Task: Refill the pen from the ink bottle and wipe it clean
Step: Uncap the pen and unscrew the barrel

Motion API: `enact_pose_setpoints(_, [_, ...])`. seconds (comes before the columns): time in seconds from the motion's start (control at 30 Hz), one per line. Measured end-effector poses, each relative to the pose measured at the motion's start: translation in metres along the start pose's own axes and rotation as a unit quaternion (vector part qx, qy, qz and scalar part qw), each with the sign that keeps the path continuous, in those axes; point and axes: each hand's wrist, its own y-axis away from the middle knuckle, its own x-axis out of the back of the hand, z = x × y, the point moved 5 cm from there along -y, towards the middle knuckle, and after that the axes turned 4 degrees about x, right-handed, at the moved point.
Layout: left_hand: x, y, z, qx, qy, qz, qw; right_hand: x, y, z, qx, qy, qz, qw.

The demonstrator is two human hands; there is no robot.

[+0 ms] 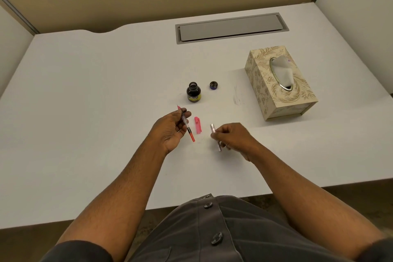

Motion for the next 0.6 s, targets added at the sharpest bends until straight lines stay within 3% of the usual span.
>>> enact_pose_setpoints(0.1, [-0.002, 0.002, -0.004, 0.003, -0.007, 0.001, 1.000, 0.018, -0.013, 0.001, 0.033, 0.104, 0.125, 0.986])
enact_pose_setpoints(0.2, [-0.004, 0.004, -0.008, 0.007, -0.012, 0.002, 1.000, 0.027, -0.023, 0.002, 0.043, 0.167, 0.180, 0.968])
enact_pose_setpoints(0.6, [-0.007, 0.007, -0.011, 0.004, -0.029, 0.004, 1.000, 0.031, -0.053, 0.008, 0.030, 0.241, 0.186, 0.952])
